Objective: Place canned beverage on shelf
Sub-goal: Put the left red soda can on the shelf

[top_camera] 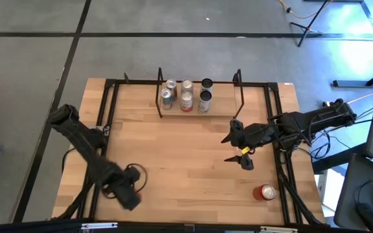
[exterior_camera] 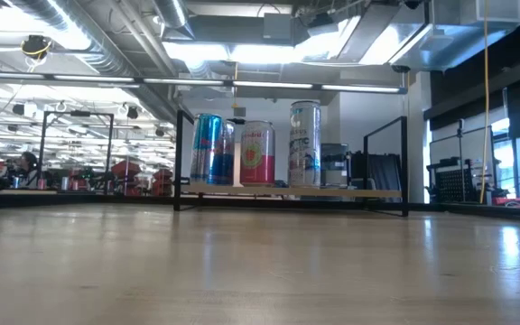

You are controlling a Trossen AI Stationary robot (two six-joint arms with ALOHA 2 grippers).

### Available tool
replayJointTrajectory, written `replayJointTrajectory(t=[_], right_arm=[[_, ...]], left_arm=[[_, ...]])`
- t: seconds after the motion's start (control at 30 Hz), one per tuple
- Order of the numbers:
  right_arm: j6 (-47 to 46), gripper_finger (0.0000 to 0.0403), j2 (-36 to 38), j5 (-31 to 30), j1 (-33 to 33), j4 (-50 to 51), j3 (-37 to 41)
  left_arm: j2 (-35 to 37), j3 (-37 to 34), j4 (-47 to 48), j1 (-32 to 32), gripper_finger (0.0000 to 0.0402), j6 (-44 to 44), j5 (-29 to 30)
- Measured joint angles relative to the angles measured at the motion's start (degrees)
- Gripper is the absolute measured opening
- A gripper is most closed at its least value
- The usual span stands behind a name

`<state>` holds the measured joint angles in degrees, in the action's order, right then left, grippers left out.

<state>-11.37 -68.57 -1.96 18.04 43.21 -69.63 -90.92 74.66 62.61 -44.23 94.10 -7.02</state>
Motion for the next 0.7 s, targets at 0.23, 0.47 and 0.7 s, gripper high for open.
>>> replayJointTrajectory(t=[0.23,0.47,0.7], right_arm=[[-0.7,0.034,-0.3,-0.1,0.0,-4.4,6.5],[-2.7,0.034,-0.3,0.0,0.0,-11.1,13.3],[-3.5,0.034,-0.3,-0.1,0.0,-12.2,15.0]], left_arm=[[0.0,1.9,1.6,11.1,0.0268,-14.3,2.0],[-4.2,2.0,2.1,19.4,0.0268,-24.3,2.6],[-8.6,2.6,1.2,22.7,0.0268,-29.7,0.4]])
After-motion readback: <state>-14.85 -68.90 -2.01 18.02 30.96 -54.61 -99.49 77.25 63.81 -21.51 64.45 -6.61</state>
